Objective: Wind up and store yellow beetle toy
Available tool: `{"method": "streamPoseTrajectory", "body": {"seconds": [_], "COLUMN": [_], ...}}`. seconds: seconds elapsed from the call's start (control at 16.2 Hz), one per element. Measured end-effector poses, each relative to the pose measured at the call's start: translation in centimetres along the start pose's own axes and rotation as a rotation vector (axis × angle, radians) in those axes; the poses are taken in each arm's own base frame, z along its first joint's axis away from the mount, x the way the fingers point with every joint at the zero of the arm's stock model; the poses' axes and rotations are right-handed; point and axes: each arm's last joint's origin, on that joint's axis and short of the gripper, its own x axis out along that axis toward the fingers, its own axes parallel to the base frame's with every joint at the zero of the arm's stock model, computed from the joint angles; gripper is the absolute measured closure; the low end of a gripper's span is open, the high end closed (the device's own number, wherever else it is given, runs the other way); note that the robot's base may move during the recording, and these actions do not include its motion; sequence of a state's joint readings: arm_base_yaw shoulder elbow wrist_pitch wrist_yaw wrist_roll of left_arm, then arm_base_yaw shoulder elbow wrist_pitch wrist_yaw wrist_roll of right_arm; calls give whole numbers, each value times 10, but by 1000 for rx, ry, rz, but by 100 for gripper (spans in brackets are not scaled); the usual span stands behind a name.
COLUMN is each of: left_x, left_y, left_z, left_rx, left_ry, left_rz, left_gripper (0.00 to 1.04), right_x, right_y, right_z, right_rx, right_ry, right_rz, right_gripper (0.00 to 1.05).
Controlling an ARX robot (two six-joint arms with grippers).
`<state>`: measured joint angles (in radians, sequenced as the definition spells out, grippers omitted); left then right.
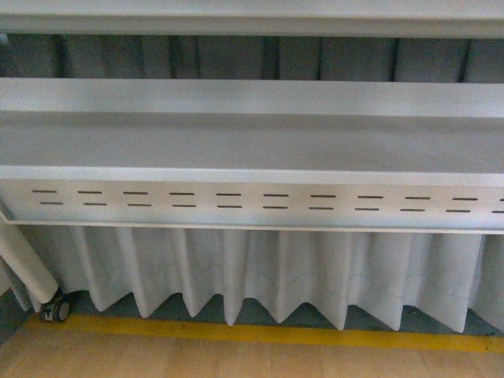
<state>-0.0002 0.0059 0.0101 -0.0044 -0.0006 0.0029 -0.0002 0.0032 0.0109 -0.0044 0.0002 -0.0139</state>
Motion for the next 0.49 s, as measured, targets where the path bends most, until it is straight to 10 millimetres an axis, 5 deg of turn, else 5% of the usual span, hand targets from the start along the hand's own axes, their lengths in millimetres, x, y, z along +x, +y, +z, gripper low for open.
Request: {"method": "streamPoseTrajectory", "body": {"seconds": [0.49], "left_x": [0], "left_y": [0], "left_z": [0], "left_rx": [0], "left_ry": [0], "left_rz": [0], "left_gripper": [7], "right_x": [0], "right_y": [0], "right_z": [0], "right_rx": [0], "right_ry": [1], "right_rz": [0], "right_gripper": [7]}}
